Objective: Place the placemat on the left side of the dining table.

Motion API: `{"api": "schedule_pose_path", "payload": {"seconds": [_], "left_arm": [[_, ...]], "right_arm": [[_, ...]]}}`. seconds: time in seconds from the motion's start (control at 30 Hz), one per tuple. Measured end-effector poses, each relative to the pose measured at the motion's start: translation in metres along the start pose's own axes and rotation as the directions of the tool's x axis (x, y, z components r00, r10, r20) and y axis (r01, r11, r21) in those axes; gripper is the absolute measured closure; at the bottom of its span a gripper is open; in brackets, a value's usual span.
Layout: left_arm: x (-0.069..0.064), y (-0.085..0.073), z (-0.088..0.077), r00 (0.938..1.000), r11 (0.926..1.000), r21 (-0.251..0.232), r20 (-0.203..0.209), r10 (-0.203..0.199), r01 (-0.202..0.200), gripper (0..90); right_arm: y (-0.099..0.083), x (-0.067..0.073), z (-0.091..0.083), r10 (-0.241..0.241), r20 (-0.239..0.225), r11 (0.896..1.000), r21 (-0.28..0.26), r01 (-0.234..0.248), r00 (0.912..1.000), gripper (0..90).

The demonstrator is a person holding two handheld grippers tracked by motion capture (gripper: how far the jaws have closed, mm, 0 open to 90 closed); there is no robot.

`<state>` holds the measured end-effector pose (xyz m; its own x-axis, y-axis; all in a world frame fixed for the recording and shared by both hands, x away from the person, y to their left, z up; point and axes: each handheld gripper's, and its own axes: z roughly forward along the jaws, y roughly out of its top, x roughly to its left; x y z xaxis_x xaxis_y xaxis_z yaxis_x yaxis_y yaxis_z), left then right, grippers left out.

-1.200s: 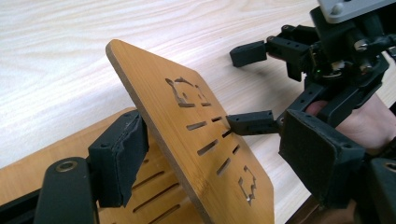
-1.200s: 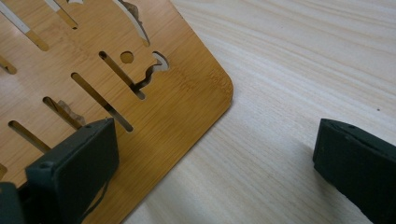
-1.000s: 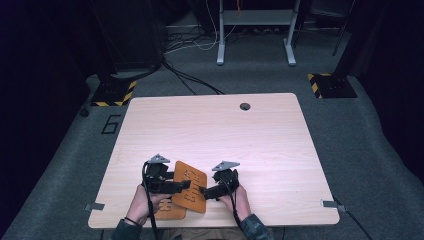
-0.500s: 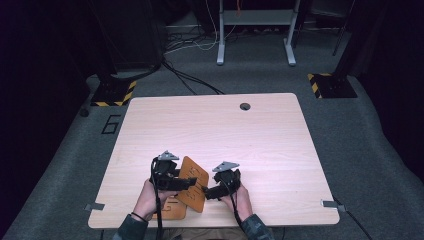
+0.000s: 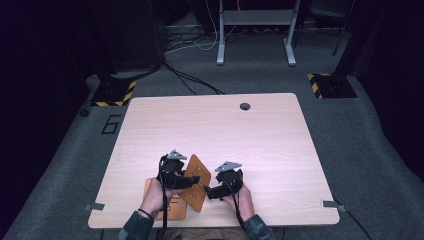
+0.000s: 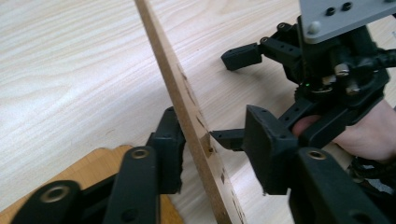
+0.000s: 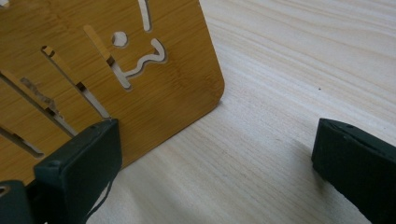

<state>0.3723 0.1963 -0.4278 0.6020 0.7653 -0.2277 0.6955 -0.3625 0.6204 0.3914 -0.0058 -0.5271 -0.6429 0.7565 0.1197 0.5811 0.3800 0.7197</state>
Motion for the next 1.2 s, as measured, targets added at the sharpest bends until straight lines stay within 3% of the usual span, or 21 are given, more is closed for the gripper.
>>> {"api": "schedule_pose_path", "payload": {"seconds": [0.13, 0.27, 0.47, 0.63, 0.83, 1.2], "left_arm": [[0.002, 0.000, 0.006, 1.0000, 0.9999, 0.012, 0.008, 0.000, 0.000, 67.9], [0.003, 0.002, 0.013, 0.9998, 0.9992, 0.037, -0.013, 0.015, -0.014, 75.4], [0.006, 0.005, 0.018, 0.9980, 0.9996, 0.030, 0.064, -0.003, 0.001, 81.4], [0.009, 0.008, 0.023, 0.9905, 0.9991, 0.013, 0.131, -0.041, 0.040, 85.8], [0.007, 0.010, 0.022, 0.9914, 0.9999, 0.008, 0.131, -0.011, 0.011, 86.2], [0.014, 0.013, 0.015, 0.9914, 0.9990, -0.034, 0.129, -0.024, 0.029, 86.2]], "right_arm": [[-0.001, -0.001, -0.002, 0.013, 0.009, 1.000, 0.006, -0.013, 0.9999, 0.9], [-0.003, -0.003, -0.004, 0.011, 0.022, 1.000, 0.002, -0.011, 0.9997, 0.3], [-0.007, -0.007, -0.009, 0.031, 0.038, 1.000, -0.005, -0.030, 0.9988, 1.2], [-0.012, -0.010, -0.015, 0.023, 0.071, 0.999, -0.028, -0.021, 0.9972, 2.5], [-0.017, -0.015, -0.022, 0.019, 0.091, 0.999, -0.036, -0.015, 0.9957, 2.1], [-0.031, -0.037, -0.044, 0.066, 0.135, 0.997, -0.049, -0.060, 0.9886, 1.9]]}}
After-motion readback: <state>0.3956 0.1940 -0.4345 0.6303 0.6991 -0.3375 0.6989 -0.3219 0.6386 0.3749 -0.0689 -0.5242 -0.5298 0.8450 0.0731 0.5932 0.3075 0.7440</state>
